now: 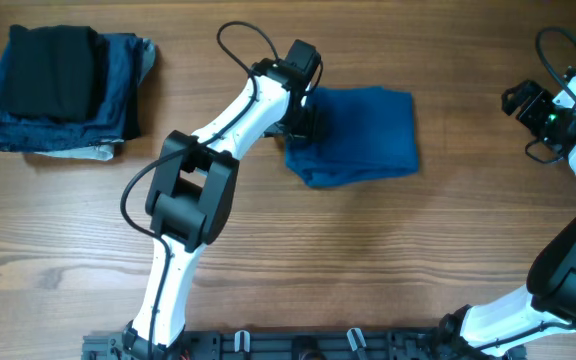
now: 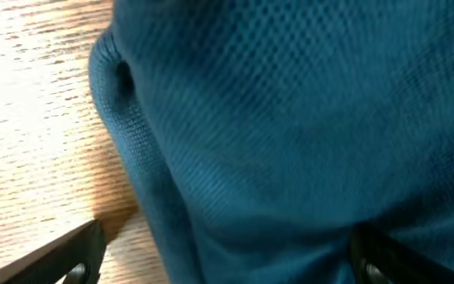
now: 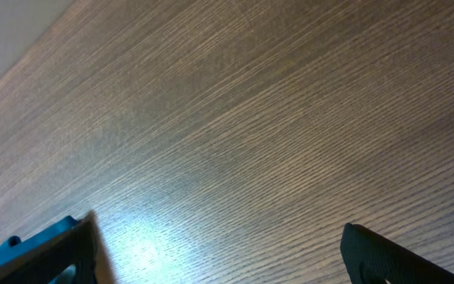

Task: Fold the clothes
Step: 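Grasp the folded blue shirt with the left gripper and lift it, then carry the folded shirt left and place it on the clothes stack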

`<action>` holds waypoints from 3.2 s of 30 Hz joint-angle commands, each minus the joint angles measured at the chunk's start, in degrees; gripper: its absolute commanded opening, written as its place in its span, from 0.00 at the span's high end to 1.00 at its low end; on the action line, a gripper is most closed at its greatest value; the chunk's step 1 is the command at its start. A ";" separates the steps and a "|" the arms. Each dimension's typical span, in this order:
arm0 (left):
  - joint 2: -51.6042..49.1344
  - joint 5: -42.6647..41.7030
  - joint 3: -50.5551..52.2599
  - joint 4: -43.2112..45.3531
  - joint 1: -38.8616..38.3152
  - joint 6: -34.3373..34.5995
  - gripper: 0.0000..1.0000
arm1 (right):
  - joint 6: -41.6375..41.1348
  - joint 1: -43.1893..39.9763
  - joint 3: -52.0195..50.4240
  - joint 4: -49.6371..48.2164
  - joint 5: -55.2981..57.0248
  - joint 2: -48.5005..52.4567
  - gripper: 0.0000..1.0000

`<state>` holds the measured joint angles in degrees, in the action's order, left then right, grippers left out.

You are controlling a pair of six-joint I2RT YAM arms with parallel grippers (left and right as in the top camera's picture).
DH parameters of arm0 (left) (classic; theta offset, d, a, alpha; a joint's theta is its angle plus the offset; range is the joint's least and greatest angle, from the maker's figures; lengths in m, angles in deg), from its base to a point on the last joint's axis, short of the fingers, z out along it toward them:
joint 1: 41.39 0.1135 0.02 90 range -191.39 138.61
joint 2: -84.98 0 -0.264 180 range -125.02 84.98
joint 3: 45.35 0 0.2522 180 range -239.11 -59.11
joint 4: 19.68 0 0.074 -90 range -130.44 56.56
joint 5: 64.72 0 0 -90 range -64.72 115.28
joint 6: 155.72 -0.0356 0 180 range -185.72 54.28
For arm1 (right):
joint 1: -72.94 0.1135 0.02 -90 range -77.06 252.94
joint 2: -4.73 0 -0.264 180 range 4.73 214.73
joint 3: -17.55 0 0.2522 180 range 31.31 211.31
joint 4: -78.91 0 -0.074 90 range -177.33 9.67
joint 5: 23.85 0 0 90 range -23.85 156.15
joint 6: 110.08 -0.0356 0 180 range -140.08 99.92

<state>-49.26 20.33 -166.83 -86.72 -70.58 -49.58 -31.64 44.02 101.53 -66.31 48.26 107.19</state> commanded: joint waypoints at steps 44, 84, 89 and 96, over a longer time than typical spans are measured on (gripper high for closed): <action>21.57 -3.82 -10.47 34.91 50.01 10.88 0.89 | -0.59 0.09 -0.46 0.00 0.37 0.22 0.00; 27.04 -11.96 -10.78 -6.93 56.59 7.56 0.90 | -0.59 0.09 -0.46 0.00 0.37 0.22 0.00; 20.06 -20.98 -8.50 -6.93 54.93 2.21 0.95 | -0.59 0.09 -0.46 0.00 0.37 0.22 0.00; 12.81 -21.81 -1.22 -7.61 53.40 2.08 0.96 | -0.59 0.09 -0.46 0.00 0.37 0.22 0.00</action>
<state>-35.07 0.24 -170.29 -94.28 -16.22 -46.15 -31.83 44.02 101.53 -66.29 48.26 107.19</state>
